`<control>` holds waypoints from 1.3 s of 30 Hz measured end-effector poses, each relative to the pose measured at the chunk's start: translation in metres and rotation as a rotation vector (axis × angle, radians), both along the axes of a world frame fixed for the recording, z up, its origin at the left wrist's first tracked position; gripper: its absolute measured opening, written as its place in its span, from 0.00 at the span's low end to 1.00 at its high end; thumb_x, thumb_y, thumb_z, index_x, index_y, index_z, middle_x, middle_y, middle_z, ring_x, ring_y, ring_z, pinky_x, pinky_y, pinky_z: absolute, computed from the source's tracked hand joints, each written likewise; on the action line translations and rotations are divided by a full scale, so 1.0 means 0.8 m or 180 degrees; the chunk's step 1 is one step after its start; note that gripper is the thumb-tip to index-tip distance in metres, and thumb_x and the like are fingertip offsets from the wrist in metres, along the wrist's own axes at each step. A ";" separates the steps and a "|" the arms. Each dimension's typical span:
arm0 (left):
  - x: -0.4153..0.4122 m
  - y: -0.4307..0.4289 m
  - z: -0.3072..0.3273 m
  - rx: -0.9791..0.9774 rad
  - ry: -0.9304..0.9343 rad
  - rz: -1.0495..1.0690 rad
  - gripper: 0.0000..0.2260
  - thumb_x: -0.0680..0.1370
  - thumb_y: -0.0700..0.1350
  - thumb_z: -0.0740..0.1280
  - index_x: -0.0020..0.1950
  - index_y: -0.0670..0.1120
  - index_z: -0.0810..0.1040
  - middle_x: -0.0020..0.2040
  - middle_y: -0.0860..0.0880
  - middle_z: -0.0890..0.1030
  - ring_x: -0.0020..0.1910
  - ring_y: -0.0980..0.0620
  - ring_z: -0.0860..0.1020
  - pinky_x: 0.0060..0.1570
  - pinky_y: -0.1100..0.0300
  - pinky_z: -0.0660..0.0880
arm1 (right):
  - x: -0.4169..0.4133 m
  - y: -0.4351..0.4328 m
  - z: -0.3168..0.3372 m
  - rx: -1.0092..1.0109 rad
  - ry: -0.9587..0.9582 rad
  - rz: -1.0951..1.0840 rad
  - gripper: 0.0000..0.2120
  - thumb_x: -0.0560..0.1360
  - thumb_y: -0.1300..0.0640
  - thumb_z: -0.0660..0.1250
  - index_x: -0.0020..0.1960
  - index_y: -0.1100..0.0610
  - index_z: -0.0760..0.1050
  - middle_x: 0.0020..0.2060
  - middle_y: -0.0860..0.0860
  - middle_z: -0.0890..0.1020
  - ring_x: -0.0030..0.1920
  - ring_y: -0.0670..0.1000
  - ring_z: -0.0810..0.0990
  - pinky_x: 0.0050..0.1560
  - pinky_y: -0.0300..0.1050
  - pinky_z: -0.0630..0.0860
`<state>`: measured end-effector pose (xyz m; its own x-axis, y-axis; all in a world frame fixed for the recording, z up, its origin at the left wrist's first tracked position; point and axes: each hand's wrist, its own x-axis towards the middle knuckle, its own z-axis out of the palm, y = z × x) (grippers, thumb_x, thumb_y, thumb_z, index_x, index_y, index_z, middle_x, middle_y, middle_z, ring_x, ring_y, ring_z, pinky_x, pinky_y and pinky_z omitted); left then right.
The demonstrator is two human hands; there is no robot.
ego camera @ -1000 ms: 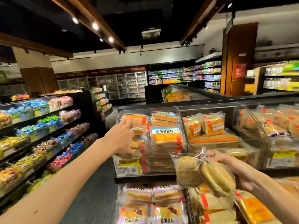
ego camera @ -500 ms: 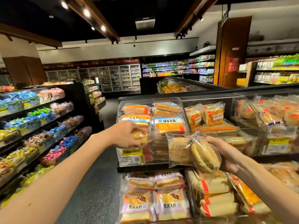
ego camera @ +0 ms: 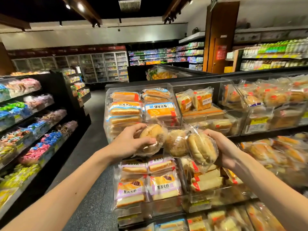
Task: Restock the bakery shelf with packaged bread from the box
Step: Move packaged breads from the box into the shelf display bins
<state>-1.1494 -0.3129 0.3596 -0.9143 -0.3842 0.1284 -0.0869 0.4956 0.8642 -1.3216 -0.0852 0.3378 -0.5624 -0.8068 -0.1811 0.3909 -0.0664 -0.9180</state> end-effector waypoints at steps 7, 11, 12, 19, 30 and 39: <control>-0.057 0.110 -0.068 0.2707 -0.0002 -0.0373 0.16 0.69 0.45 0.69 0.57 0.45 0.79 0.48 0.41 0.86 0.42 0.45 0.85 0.38 0.52 0.83 | -0.022 0.083 -0.056 0.0131 -0.0377 -0.0724 0.14 0.76 0.53 0.64 0.51 0.62 0.82 0.44 0.58 0.84 0.43 0.56 0.84 0.57 0.57 0.77; -0.093 0.179 -0.097 0.3204 -0.0160 -0.0488 0.14 0.69 0.42 0.66 0.52 0.38 0.79 0.41 0.40 0.85 0.36 0.46 0.84 0.33 0.53 0.82 | -0.036 0.142 -0.081 0.0359 -0.0549 -0.0959 0.14 0.75 0.51 0.65 0.47 0.60 0.84 0.42 0.56 0.84 0.40 0.54 0.83 0.48 0.52 0.80; -0.107 0.198 -0.107 0.3232 -0.0197 -0.0564 0.13 0.69 0.42 0.66 0.51 0.38 0.80 0.40 0.40 0.85 0.35 0.46 0.84 0.32 0.53 0.82 | -0.042 0.163 -0.088 0.0433 -0.0547 -0.0992 0.15 0.75 0.49 0.66 0.49 0.59 0.84 0.42 0.56 0.84 0.40 0.54 0.83 0.45 0.50 0.80; -0.210 0.369 -0.154 0.3225 -0.0860 -0.0950 0.13 0.67 0.48 0.73 0.46 0.41 0.87 0.46 0.40 0.85 0.41 0.43 0.82 0.49 0.48 0.78 | -0.093 0.326 -0.113 0.0732 -0.0450 -0.1094 0.32 0.71 0.31 0.60 0.57 0.55 0.82 0.46 0.56 0.87 0.41 0.53 0.86 0.36 0.45 0.82; -0.364 0.643 -0.181 0.3152 -0.1591 -0.0995 0.16 0.79 0.53 0.62 0.49 0.47 0.87 0.51 0.43 0.85 0.49 0.42 0.82 0.62 0.43 0.72 | -0.230 0.603 -0.155 0.1104 -0.0508 -0.1314 0.20 0.78 0.47 0.66 0.62 0.60 0.78 0.53 0.59 0.85 0.52 0.57 0.84 0.59 0.56 0.78; -0.505 0.701 -0.201 0.1431 -0.1266 -0.0796 0.16 0.79 0.50 0.69 0.65 0.47 0.75 0.59 0.46 0.82 0.50 0.48 0.84 0.49 0.53 0.82 | -0.348 0.697 -0.189 0.1006 -0.0341 -0.1627 0.13 0.76 0.49 0.69 0.47 0.60 0.81 0.47 0.59 0.83 0.48 0.58 0.81 0.57 0.58 0.76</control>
